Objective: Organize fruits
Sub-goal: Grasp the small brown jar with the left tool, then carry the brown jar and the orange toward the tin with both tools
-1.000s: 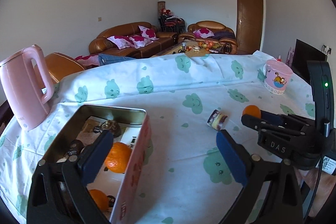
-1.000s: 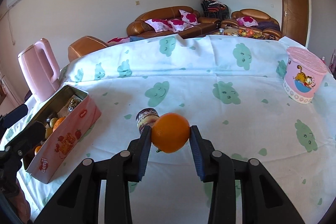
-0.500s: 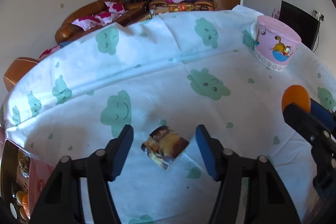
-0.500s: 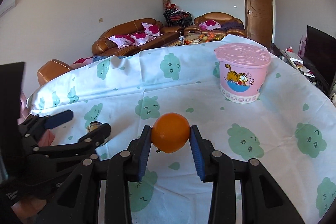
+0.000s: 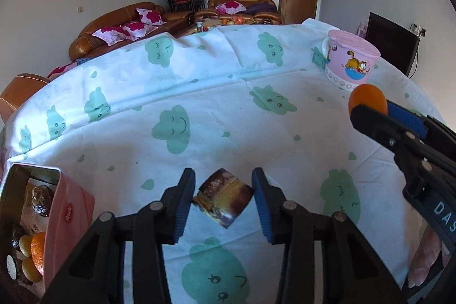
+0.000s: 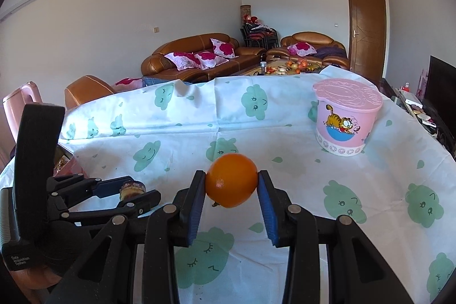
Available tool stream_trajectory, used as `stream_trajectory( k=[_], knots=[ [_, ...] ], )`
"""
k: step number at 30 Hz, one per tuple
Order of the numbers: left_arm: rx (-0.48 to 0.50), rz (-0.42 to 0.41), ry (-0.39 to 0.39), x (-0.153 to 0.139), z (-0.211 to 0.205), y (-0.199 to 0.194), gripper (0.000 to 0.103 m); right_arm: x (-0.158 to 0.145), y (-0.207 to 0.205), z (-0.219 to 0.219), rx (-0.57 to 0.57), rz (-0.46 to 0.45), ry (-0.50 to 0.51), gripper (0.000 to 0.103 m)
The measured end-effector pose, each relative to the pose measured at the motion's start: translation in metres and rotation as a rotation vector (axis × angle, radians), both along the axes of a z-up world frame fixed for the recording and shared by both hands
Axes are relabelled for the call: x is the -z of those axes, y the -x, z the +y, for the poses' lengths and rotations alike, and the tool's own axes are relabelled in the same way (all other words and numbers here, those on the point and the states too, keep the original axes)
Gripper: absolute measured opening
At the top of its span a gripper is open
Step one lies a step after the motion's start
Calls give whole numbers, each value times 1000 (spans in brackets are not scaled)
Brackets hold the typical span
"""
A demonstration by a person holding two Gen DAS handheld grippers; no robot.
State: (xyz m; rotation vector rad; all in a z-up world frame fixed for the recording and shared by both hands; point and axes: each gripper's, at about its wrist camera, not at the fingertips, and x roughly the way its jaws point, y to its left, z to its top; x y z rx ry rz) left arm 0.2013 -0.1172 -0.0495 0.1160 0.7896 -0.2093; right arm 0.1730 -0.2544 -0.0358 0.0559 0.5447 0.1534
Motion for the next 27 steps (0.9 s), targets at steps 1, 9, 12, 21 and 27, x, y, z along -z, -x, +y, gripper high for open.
stream_trajectory(
  k=[1, 9, 12, 21, 27],
  knots=[
    [-7, -13, -3, -1, 2, 4, 43, -1, 2, 2, -5, -10, 7, 39],
    [-32, -131, 0, -14, 16, 33, 43, -9, 16, 13, -26, -95, 35, 39],
    [-43, -169, -1, -18, 18, 39, 43, -11, 20, 14, -26, -116, 36, 39],
    [-69, -246, 13, -26, 25, 51, 43, -17, 38, 25, -57, -197, 53, 39],
    [-86, -292, 15, -29, 28, 60, 43, -20, 46, 28, -71, -236, 51, 39]
  ],
)
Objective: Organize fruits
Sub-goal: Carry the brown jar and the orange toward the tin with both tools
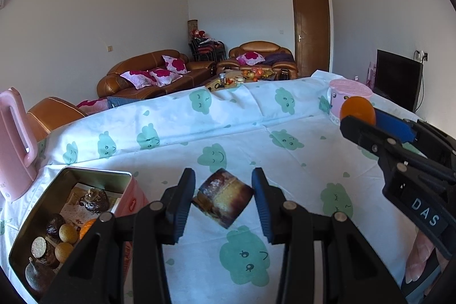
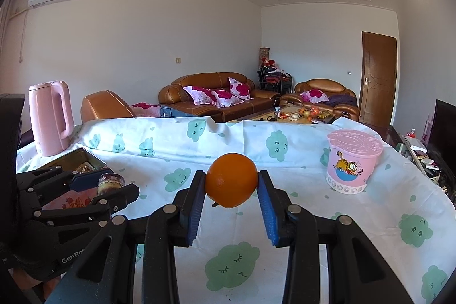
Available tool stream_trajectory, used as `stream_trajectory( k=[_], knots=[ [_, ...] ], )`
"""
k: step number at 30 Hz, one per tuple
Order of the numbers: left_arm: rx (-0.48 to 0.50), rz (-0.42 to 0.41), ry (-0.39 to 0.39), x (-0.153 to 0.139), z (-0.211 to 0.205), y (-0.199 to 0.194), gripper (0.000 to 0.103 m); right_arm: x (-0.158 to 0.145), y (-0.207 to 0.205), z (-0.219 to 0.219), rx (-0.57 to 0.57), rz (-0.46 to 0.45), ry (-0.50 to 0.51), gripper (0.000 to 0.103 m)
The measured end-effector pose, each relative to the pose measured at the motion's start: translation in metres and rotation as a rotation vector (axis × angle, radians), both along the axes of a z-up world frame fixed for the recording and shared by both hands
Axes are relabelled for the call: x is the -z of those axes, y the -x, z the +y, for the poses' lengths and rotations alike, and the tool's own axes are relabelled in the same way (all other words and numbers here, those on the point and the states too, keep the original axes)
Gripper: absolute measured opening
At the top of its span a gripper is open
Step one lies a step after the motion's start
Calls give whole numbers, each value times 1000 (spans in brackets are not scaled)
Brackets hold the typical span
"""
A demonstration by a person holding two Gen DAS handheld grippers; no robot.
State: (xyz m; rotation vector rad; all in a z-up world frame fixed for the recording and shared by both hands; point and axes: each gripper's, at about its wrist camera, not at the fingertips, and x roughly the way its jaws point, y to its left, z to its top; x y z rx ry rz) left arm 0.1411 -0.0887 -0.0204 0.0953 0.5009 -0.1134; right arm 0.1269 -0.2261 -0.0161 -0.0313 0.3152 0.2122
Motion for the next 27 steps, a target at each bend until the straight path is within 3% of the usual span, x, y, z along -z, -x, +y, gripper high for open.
stream_trajectory(
  k=[9, 27],
  knots=[
    [-31, -43, 19, -3, 8, 9, 43, -3, 12, 3, -28, -49, -5, 39],
    [-62, -87, 25, -8, 23, 39, 43, -4, 20, 7, -20, -61, -9, 39]
  ],
)
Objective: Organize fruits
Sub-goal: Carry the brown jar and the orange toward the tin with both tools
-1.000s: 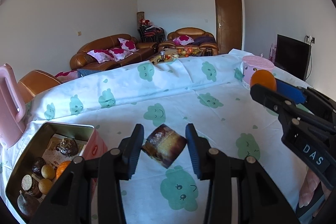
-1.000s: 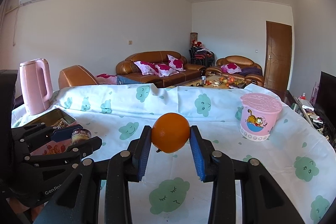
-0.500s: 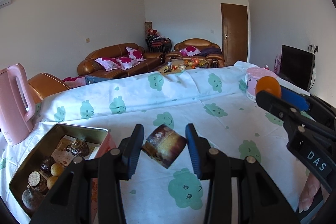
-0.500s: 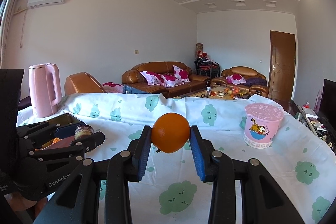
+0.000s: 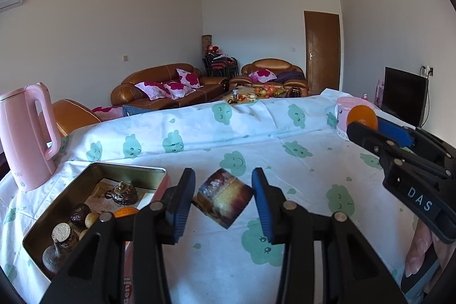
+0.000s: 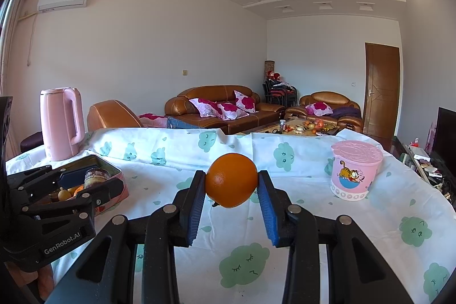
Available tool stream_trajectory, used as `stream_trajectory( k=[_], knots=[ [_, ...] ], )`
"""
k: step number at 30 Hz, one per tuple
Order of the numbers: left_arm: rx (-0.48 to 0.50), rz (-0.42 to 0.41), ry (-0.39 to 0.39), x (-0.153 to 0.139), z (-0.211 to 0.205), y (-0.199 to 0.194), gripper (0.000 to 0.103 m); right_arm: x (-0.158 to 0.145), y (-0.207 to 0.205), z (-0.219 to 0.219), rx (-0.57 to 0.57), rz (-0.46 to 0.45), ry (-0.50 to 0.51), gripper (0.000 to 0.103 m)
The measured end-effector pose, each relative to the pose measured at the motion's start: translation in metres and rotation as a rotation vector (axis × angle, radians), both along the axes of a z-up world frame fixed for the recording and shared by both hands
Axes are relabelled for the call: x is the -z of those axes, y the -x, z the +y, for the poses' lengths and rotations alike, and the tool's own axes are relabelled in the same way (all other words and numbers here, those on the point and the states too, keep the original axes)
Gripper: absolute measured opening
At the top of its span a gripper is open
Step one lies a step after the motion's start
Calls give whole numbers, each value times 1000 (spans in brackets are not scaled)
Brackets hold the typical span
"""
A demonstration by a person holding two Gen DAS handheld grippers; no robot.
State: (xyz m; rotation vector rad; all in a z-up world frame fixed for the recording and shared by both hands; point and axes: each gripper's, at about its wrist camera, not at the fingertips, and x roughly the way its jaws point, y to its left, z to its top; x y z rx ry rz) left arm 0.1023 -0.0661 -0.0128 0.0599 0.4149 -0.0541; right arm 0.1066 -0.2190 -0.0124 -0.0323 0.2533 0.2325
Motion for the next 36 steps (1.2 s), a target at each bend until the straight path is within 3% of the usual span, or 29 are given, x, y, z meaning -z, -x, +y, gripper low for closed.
stream_trajectory(
  k=[7, 13, 25, 30, 36],
  knots=[
    [-30, -25, -29, -2, 0, 6, 43, -1, 7, 6, -9, -22, 14, 39],
    [-11, -14, 25, -5, 7, 13, 43, -2, 13, 12, -26, -46, 30, 39],
    [-47, -46, 32, -13, 29, 33, 43, -4, 18, 22, -65, -50, 37, 39],
    [-77, -62, 23, -20, 42, 41, 43, -7, 25, 41, -124, -27, 19, 39],
    [-108, -56, 24, -21, 58, 46, 43, -19, 33, 74, -197, -53, 67, 39]
  ],
)
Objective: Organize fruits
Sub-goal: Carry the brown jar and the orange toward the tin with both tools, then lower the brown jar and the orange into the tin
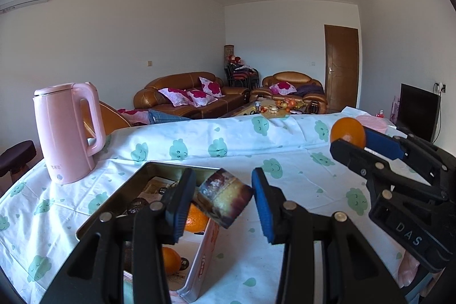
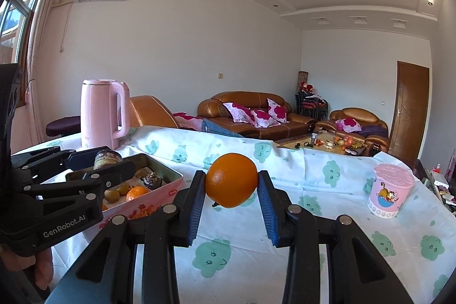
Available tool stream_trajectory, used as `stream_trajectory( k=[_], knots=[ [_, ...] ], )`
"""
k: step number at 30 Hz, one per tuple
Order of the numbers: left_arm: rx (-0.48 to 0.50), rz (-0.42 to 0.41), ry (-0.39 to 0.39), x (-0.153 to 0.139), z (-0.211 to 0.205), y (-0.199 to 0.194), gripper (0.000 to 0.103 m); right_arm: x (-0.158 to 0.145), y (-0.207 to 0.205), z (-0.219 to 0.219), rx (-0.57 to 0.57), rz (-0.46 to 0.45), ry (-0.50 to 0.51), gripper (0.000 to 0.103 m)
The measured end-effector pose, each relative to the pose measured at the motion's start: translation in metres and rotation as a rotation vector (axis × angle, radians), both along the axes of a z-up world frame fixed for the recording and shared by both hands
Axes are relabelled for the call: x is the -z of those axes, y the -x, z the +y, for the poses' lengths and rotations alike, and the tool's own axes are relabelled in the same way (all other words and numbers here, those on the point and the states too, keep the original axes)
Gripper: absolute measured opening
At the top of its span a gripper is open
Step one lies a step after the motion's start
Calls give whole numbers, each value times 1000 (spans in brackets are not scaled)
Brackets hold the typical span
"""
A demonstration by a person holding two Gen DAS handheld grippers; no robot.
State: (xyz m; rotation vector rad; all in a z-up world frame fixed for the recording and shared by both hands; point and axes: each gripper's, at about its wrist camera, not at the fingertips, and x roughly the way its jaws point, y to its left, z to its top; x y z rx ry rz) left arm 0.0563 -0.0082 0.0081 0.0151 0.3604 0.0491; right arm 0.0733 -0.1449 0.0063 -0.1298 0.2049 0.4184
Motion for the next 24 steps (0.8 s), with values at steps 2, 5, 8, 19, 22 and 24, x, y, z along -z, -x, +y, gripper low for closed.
stream_trajectory(
  k=[2, 5, 8, 19, 22, 24],
  knots=[
    [-13, 4, 3, 0, 6, 2, 43, -3, 1, 9, -17, -8, 8, 39],
    [-34, 8, 10, 0, 17, 5, 43, -8, 1, 19, -41, -9, 10, 39],
    [-57, 9, 17, -2, 29, 7, 43, -11, 1, 28, -62, -14, 13, 39],
    [-113, 19, 28, -6, 58, 9, 43, -22, 0, 57, -130, -20, 9, 39],
    [-131, 24, 33, -5, 67, 9, 43, -25, -2, 65, -149, -19, 1, 39],
    [-141, 31, 42, -4, 74, 9, 43, -27, -4, 71, -164, -16, -1, 39]
  ],
)
